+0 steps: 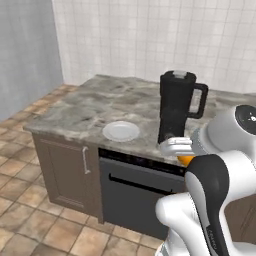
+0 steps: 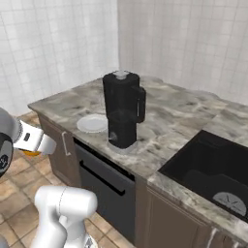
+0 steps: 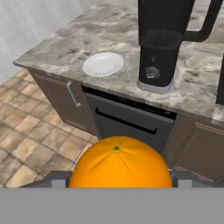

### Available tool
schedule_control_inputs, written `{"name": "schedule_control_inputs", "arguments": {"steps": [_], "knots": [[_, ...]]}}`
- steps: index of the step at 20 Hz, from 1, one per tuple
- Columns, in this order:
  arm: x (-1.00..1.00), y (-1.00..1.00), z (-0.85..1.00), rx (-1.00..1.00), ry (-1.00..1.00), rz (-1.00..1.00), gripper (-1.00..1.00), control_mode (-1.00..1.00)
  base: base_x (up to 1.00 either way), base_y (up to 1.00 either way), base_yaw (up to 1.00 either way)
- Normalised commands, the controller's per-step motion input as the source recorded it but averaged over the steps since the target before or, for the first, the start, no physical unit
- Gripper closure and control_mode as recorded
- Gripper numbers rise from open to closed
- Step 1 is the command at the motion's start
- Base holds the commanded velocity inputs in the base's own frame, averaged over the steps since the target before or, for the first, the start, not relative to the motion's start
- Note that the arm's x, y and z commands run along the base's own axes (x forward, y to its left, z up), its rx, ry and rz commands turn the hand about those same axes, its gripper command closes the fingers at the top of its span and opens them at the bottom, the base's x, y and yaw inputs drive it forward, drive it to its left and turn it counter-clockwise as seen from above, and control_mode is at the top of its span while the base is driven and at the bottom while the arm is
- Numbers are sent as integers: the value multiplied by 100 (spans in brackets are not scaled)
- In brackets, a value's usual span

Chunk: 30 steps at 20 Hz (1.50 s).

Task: Pick the orange and peach from the fridge and place them on the plate next to the blender to make a fruit smoothie.

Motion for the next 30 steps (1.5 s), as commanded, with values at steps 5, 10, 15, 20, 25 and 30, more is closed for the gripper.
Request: {"name": "schedule_control_inputs", "arguments": {"steps": [5,10,15,20,25,30], "knots": [[0,0,0,0,0,0,100,100,49,100,-16],[0,0,0,0,0,0,100,100,51,100,-32],[0,0,0,0,0,0,100,100,39,96,-48],[0,0,0,0,0,0,100,100,33,51,-47],[0,0,0,0,0,0,100,100,6,1,-47],[0,0,0,0,0,0,100,100,21,4,-39]]}}
